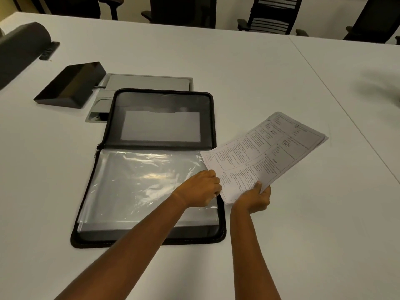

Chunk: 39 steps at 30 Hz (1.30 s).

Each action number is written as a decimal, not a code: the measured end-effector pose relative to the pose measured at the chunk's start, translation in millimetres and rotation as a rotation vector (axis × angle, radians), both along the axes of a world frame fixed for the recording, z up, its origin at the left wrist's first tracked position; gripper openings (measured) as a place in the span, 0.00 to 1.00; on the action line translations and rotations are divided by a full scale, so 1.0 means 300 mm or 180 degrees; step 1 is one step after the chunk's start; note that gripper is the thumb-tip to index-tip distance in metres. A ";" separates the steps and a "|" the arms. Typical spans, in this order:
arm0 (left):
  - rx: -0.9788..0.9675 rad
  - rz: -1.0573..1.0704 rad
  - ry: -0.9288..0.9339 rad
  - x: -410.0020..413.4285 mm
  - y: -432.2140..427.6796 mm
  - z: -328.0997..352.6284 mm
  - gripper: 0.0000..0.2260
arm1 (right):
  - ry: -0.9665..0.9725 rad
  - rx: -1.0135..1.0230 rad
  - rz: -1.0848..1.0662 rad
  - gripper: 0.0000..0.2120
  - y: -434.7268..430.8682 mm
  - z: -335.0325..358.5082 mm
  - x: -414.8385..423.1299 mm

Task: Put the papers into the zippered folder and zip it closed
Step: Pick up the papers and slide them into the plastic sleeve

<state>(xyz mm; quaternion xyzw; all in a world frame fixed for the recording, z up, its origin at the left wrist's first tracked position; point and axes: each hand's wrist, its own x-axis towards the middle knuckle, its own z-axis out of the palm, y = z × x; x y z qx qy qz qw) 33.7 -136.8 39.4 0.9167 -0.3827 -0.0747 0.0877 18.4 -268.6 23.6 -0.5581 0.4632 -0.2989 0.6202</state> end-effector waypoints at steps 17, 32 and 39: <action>-0.0194 0.0021 0.0360 -0.058 0.015 -0.038 0.10 | 0.0312 0.0725 0.0114 0.12 0.079 -0.049 -0.070; -0.0583 0.0329 0.0389 -0.095 0.001 -0.084 0.11 | 0.0450 0.0918 0.1321 0.15 0.128 -0.041 -0.135; -0.0590 0.0467 0.0351 -0.117 -0.004 -0.111 0.13 | 0.0686 0.0576 0.1803 0.15 0.122 -0.077 -0.171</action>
